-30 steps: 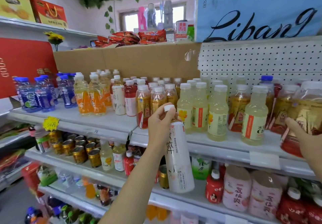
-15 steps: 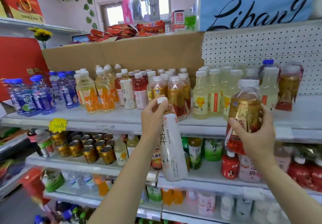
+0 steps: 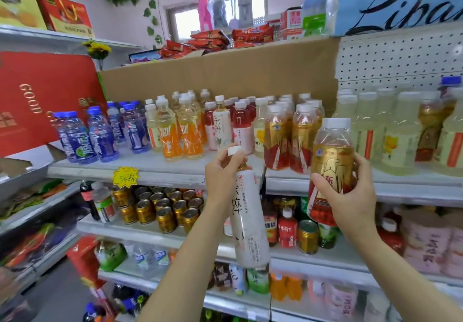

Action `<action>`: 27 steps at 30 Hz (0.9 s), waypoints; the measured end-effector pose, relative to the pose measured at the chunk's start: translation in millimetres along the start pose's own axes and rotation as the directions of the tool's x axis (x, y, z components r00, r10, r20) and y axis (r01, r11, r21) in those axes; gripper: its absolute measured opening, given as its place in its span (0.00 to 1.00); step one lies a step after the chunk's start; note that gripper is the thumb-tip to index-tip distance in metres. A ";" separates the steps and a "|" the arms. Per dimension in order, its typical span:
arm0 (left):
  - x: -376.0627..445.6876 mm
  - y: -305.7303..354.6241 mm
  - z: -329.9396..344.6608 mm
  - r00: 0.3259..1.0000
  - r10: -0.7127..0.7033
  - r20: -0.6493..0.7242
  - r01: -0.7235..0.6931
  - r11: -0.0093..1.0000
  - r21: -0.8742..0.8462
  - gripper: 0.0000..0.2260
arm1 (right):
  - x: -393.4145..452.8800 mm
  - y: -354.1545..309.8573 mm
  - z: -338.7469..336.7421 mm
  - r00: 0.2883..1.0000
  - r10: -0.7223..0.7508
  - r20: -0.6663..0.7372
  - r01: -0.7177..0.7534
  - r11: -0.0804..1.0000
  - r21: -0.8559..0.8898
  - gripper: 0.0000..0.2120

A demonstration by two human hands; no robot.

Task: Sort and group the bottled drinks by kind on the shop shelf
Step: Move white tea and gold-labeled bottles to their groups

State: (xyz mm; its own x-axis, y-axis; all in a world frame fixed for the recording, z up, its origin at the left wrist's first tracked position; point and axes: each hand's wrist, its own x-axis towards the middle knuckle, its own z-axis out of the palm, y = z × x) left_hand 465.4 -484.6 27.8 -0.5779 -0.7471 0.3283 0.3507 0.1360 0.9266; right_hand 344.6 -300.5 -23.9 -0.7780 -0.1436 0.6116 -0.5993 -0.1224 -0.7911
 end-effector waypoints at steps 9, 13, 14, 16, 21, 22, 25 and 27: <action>34.1 -8.5 -29.9 0.994 0.023 -0.108 -0.022 1.000 0.013 0.09 | 21.8 16.8 64.7 0.992 -0.025 0.122 0.024 1.000 0.008 0.37; 50.8 -8.5 -38.9 0.992 0.028 -0.122 -0.025 0.999 0.032 0.11 | 31.0 21.7 86.8 0.988 -0.046 0.145 0.047 0.999 -0.003 0.38; 55.3 -7.1 -41.1 0.992 0.041 -0.123 -0.036 0.998 0.042 0.11 | 32.9 21.0 93.7 0.988 -0.058 0.146 0.058 0.998 0.000 0.38; 65.4 -2.1 -46.5 0.990 0.073 -0.122 -0.064 0.995 0.074 0.11 | 37.1 18.9 111.0 0.985 -0.081 0.153 0.082 0.997 -0.001 0.38; 98.2 14.4 -75.2 0.986 0.143 -0.085 -0.133 0.985 0.111 0.08 | 48.7 21.8 161.8 0.982 -0.094 0.164 0.098 0.995 -0.017 0.40; 105.2 17.3 -82.6 0.986 0.154 -0.070 -0.146 0.983 0.111 0.07 | 52.1 22.6 171.3 0.982 -0.101 0.158 0.106 0.994 -0.029 0.40; 123.1 25.5 -105.3 0.982 0.180 -0.050 -0.174 0.979 0.102 0.06 | 61.3 22.3 197.8 0.985 -0.102 0.142 0.111 0.992 -0.055 0.39; 133.7 30.9 -120.0 0.981 0.189 -0.047 -0.186 0.980 0.072 0.06 | 67.4 26.0 212.8 0.984 -0.119 0.132 0.130 0.988 -0.079 0.39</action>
State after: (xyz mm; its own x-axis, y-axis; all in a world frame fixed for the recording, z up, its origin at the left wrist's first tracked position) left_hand 487.3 -658.3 78.3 -0.4657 -0.7376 0.4889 0.3981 0.3188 0.8602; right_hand 316.7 -522.3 -1.3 -0.6695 -0.2561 0.6973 -0.7084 -0.0623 -0.7031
